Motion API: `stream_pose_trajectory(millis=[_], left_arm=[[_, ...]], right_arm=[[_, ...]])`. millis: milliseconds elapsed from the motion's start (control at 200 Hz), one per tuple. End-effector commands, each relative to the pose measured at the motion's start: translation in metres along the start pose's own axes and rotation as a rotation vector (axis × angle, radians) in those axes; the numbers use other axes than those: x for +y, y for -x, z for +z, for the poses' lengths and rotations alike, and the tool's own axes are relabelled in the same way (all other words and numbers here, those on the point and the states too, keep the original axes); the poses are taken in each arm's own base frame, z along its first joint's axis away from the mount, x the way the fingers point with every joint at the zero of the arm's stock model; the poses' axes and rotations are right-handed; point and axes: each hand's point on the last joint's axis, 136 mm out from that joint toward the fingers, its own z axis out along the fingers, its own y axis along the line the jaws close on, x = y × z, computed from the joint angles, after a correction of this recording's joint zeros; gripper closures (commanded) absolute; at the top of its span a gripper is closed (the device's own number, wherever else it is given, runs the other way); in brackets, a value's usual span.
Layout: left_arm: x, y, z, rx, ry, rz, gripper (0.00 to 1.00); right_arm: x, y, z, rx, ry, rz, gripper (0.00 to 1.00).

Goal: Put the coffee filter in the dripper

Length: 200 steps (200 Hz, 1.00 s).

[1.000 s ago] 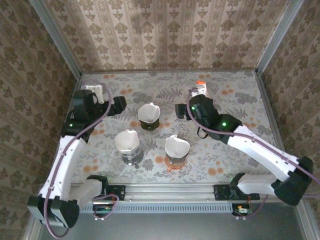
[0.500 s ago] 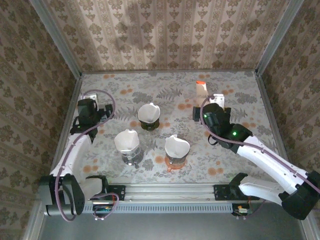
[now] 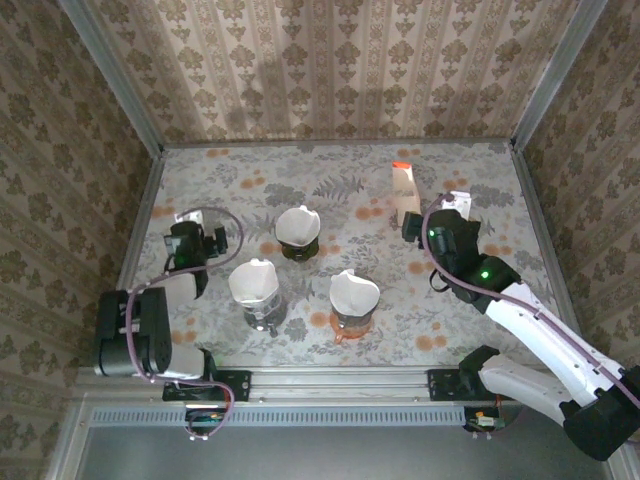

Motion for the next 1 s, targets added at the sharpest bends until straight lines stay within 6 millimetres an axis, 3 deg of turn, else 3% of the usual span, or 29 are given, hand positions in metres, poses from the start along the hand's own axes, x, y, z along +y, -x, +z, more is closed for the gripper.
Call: stream_pose_trajectory(millis=[0,85,125,160,220,430,715,890,995], left_arm=[[-0.003,0.036,0.004,-0.146,0.002,-0.014,0.0],[-0.018,0.033,0.006,-0.163,-0.062,0.025,0.0],[-0.013,0.022,0.002,-0.181,-0.046,-0.007,0.0],[-0.011,0.027,-0.001,-0.258,-0.032,0.0,0.0],[-0.015,0.022,0.005,-0.176,-0.048,0.001,0.0],[-0.013,0.025,0.003,-0.204,-0.01,0.012,0.0],[-0.014,0.026,0.003,-0.208,0.004,0.03,0.0],[-0.014,0.026,0.003,-0.208,0.004,0.031,0.0],[-0.015,0.026,0.003,-0.208,0.002,0.034,0.0]], right_arm=[[-0.003,-0.002,0.002,-0.002,0.01,0.042,0.0],[-0.007,-0.006,0.006,0.002,-0.002,0.058,0.0],[-0.01,-0.008,0.009,0.004,-0.012,0.067,0.0],[-0.011,-0.009,0.01,0.003,-0.014,0.069,0.0],[-0.015,-0.011,0.014,-0.003,-0.023,0.069,0.0],[-0.03,-0.025,0.035,0.014,-0.025,0.064,0.0],[-0.062,-0.037,0.08,-0.088,-0.049,0.003,0.0],[-0.054,-0.039,0.116,-0.109,-0.028,-0.127,0.0],[-0.068,-0.055,0.139,-0.055,-0.073,-0.155,0.0]])
